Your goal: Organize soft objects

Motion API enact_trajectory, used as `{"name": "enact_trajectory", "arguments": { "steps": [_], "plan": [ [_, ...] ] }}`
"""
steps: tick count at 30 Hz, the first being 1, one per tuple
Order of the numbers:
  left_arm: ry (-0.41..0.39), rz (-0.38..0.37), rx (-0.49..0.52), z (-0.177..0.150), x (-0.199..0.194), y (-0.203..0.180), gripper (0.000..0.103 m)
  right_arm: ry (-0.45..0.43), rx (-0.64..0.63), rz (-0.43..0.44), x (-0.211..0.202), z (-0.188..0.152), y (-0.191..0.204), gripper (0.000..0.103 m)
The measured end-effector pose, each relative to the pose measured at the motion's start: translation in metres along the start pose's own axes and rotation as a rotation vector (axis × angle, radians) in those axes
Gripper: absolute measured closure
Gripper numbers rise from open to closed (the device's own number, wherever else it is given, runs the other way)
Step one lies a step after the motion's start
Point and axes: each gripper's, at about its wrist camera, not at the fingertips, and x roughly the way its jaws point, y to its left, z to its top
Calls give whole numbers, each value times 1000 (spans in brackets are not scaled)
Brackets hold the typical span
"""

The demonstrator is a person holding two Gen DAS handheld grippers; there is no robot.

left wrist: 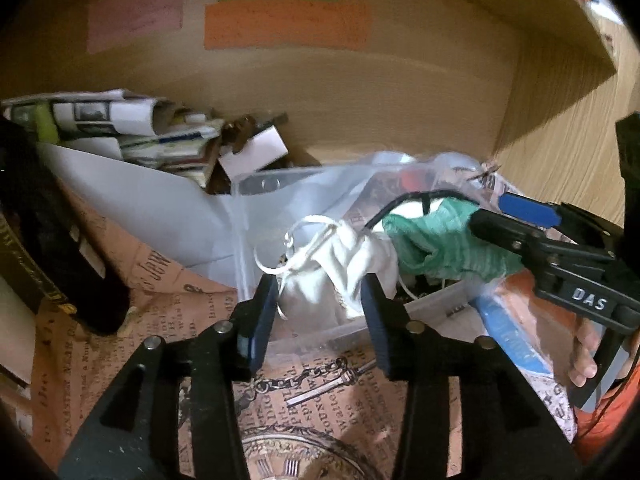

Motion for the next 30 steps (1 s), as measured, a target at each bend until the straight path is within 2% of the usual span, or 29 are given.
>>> {"name": "enact_trajectory", "arguments": {
  "steps": [13,19,22,26,30],
  "plan": [
    [-239,15,6,4,-95,-10,47,-240,-52,5,-99,6,12,36],
    [-343,11,22,-3,-137,-16,32,-330,-46,31,-136,-1,16,29],
    [-385,6,20,-8,-154,-18,23,-369,-50,29,-151,-6,19,18],
    [-426,22,26,-15,-170,-23,15,-398,-63,32,-163,-10,25,17],
    [-464,42,34,-23,-181,-27,7,-425,-65,32,-174,-16,28,4]
  ]
}}
